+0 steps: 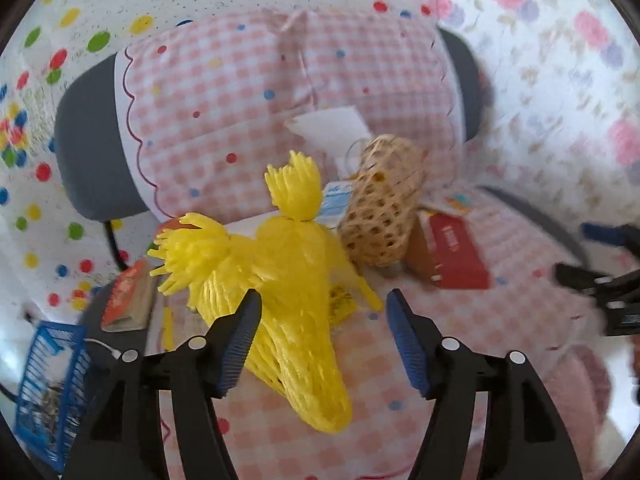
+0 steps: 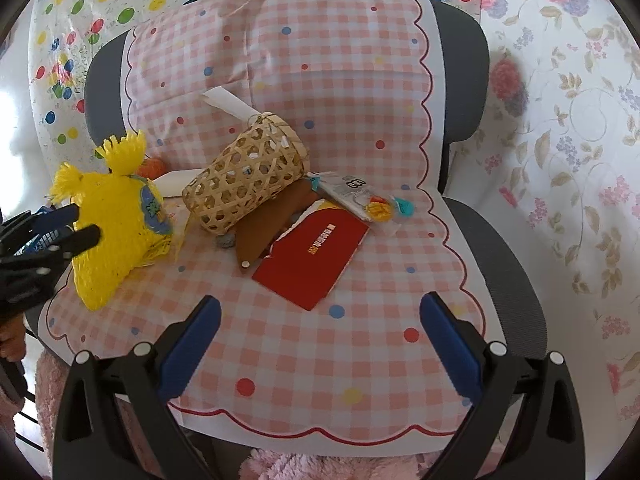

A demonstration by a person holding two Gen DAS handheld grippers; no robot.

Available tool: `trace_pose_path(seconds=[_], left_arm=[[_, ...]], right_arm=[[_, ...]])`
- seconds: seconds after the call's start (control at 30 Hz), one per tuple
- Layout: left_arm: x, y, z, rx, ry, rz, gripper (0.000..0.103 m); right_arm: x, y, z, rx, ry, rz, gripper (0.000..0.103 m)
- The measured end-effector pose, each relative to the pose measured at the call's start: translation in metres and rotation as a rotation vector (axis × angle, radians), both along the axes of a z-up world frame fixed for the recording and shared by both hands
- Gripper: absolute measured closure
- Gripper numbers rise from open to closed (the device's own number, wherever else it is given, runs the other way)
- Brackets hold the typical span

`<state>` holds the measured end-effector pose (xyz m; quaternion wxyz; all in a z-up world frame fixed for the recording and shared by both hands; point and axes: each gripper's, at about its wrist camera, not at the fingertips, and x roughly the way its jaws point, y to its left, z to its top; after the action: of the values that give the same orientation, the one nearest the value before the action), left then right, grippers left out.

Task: Collect trash
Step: 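Lift the yellow net with the left gripper while the right gripper grasps a white paper strip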

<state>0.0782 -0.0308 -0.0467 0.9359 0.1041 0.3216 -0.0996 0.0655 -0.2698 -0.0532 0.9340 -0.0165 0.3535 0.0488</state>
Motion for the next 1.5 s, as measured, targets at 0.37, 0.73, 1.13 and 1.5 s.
trace_pose_path(seconds=[0.37, 0.73, 1.13, 1.5], left_arm=[[0.042, 0.042, -0.020, -0.129, 0.110, 0.167, 0.091], [-0.015, 0.102, 0.065, -0.193, -0.114, 0.301, 0.092], [0.011, 0.098, 0.024, -0.241, -0.036, 0.314, 0.092], [0.058, 0.075, 0.014, -0.230, -0.029, 0.284, 0.091]], right_arm=[[-0.003, -0.012, -0.004, 0.011, 0.011, -0.025, 0.006], [0.003, 0.009, 0.021, 0.008, -0.082, 0.029, 0.008], [0.080, -0.015, -0.010, -0.080, -0.009, 0.033, 0.059], [0.124, 0.000, 0.018, 0.158, -0.072, 0.162, 0.044]])
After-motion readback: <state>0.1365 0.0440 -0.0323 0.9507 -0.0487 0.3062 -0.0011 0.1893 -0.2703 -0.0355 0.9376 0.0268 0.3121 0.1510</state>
